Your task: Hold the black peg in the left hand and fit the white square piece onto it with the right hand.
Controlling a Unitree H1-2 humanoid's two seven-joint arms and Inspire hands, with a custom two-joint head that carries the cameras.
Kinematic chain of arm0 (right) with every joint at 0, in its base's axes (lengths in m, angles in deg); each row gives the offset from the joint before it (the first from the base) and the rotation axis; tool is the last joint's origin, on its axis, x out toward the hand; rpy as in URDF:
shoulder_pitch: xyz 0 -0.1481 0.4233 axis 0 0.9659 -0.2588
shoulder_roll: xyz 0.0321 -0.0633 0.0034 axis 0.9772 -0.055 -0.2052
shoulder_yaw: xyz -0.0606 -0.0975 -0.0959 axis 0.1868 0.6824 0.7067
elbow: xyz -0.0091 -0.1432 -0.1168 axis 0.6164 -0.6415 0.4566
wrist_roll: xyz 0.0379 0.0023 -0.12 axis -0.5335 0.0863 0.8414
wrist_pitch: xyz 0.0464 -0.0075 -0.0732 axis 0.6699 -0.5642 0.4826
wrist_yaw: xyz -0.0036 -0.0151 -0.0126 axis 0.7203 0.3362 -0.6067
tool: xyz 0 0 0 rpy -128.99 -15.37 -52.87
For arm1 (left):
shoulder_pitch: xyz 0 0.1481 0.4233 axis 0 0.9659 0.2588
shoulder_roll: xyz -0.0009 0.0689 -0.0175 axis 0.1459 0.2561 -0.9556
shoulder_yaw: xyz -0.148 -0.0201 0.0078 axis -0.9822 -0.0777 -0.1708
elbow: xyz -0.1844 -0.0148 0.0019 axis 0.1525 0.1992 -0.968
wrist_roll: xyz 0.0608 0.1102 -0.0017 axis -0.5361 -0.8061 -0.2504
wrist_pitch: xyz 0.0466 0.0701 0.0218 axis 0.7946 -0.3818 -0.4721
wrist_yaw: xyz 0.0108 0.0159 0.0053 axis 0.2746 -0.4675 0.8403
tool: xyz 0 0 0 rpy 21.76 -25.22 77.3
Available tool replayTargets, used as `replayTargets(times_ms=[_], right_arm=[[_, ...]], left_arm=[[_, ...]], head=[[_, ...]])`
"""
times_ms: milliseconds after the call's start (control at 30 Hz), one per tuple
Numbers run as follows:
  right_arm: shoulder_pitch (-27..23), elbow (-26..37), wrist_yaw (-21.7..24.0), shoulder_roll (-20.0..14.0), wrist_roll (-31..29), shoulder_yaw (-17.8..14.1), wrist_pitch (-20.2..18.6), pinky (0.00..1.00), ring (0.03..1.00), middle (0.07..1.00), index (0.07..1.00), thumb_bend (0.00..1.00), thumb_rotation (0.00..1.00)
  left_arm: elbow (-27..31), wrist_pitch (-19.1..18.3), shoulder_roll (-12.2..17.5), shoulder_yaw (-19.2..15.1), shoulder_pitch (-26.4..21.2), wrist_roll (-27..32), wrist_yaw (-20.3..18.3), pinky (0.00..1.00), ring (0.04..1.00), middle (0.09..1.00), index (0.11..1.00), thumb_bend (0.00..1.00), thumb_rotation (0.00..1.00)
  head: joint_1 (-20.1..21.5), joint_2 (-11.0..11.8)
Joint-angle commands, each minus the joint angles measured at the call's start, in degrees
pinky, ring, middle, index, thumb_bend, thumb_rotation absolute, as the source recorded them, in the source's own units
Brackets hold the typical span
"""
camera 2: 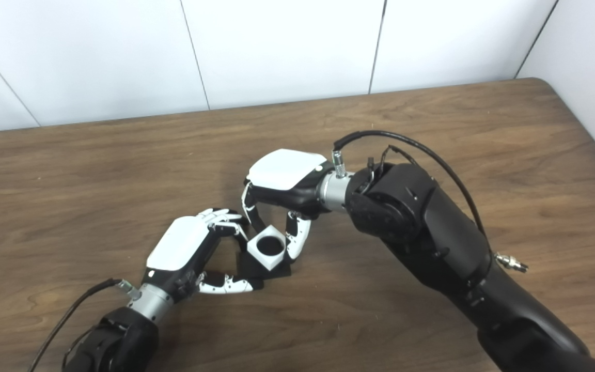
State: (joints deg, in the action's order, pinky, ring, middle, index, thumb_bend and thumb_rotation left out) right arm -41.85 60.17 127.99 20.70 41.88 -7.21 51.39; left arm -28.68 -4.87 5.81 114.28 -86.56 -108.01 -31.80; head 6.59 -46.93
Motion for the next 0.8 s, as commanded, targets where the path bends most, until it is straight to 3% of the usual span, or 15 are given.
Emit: replayTargets(times_ms=[0,67,100,133,233,767], right_arm=[[-1.53,0.23,-2.23,-0.66,0.25,-0.94,1.73,0.92,0.913,0.791,0.490,0.53,0.14],[-1.43,-0.04,-2.66,-0.67,0.27,-0.99,2.35,0.90,0.906,0.789,0.492,0.52,0.15],[-1.40,-0.11,-2.63,-0.64,0.29,-1.05,2.41,0.90,0.907,0.791,0.550,0.72,0.20],[-1.40,-0.10,-2.44,-0.57,0.38,-1.12,2.31,0.91,0.910,0.795,0.591,0.85,0.24],[-1.33,0.07,-1.91,-0.33,0.55,-1.38,1.84,0.91,0.915,0.808,0.635,0.97,0.29],[-1.73,3.00,3.10,-1.04,2.09,-2.99,-2.15,0.97,0.973,0.897,0.753,1.00,0.38]], left_arm=[[-1.32,-1.65,0.13,1.63,1.59,-0.81,-4.33,0.91,0.852,0.794,0.488,0.52,0.05],[-1.37,-1.55,0.11,1.62,1.57,-0.74,-4.24,0.91,0.851,0.794,0.488,0.52,0.05],[-1.39,-1.54,0.08,1.62,1.57,-0.74,-4.20,0.91,0.851,0.794,0.488,0.52,0.05],[-1.45,-1.49,0.06,1.62,1.58,-0.75,-4.10,0.91,0.850,0.794,0.488,0.52,0.05],[-1.53,-1.31,0.05,1.61,1.61,-0.74,-3.89,0.91,0.849,0.793,0.488,0.52,0.05],[-1.73,-1.13,0.10,1.43,1.70,-0.67,-3.57,0.91,0.849,0.793,0.488,0.52,0.05]], head=[[-0.04,-0.04],[-0.06,-0.06],[-0.02,-0.08],[0.01,-0.05],[-0.02,-0.10],[-0.14,-0.16]])
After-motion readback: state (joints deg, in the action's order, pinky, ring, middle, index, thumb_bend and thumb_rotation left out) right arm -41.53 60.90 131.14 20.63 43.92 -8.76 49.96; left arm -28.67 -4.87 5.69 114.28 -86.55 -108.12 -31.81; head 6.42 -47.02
